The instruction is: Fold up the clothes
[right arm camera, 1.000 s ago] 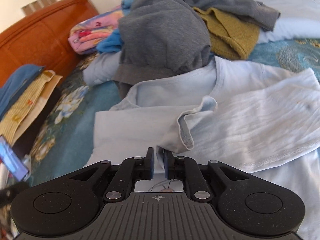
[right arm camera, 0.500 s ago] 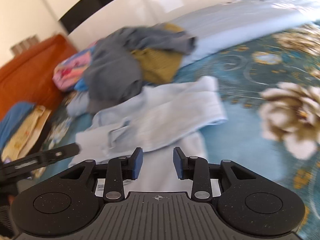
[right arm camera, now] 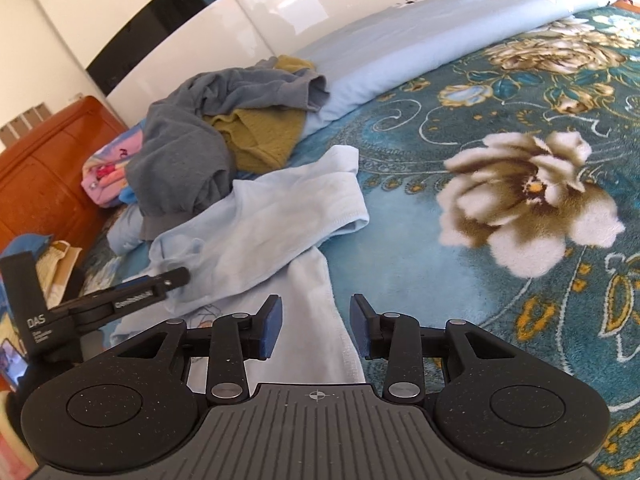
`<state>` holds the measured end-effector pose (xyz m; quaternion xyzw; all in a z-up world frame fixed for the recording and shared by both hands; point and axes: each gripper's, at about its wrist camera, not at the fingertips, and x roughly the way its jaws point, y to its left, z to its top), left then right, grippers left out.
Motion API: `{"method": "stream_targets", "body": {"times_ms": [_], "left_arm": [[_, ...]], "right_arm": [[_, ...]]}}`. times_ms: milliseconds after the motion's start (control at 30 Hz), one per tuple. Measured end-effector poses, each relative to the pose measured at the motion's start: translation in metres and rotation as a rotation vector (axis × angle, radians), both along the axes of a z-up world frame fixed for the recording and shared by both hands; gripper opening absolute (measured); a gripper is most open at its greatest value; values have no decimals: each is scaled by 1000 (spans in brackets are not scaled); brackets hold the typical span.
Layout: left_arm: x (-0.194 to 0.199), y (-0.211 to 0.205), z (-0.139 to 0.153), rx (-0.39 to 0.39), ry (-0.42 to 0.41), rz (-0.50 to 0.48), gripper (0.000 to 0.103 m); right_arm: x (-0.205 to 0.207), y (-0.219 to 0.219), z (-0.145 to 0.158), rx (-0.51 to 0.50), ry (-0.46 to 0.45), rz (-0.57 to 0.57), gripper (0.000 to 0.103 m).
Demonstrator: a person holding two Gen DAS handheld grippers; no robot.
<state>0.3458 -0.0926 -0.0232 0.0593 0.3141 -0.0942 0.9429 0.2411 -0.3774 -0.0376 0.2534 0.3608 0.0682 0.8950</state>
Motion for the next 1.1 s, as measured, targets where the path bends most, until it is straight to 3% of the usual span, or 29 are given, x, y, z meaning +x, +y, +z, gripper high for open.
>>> {"method": "stream_targets", "body": {"times_ms": [133, 200, 267, 433, 567, 667, 867, 1100], "left_arm": [[2, 20, 1, -76, 18, 19, 41], [4, 25, 0, -98, 37, 25, 28], [6, 31, -2, -132, 60, 27, 2], [10, 42, 2, -189, 55, 22, 0], [12, 60, 27, -263, 17, -9, 0], [8, 79, 39, -247, -29, -14, 0], [14, 120, 6, -208, 59, 96, 0], [14, 126, -12, -203, 84, 140, 1]], "right_arm": [[1, 4, -3, 10, 5, 11, 34], [2, 7, -4, 10, 9, 16, 34], [4, 8, -6, 10, 18, 16, 35], [7, 12, -6, 13, 23, 14, 36], [7, 11, -6, 5, 25, 10, 36], [7, 8, -7, 4, 30, 2, 36], [9, 10, -11, 7, 42, 3, 36], [12, 14, -7, -3, 44, 20, 36]]}}
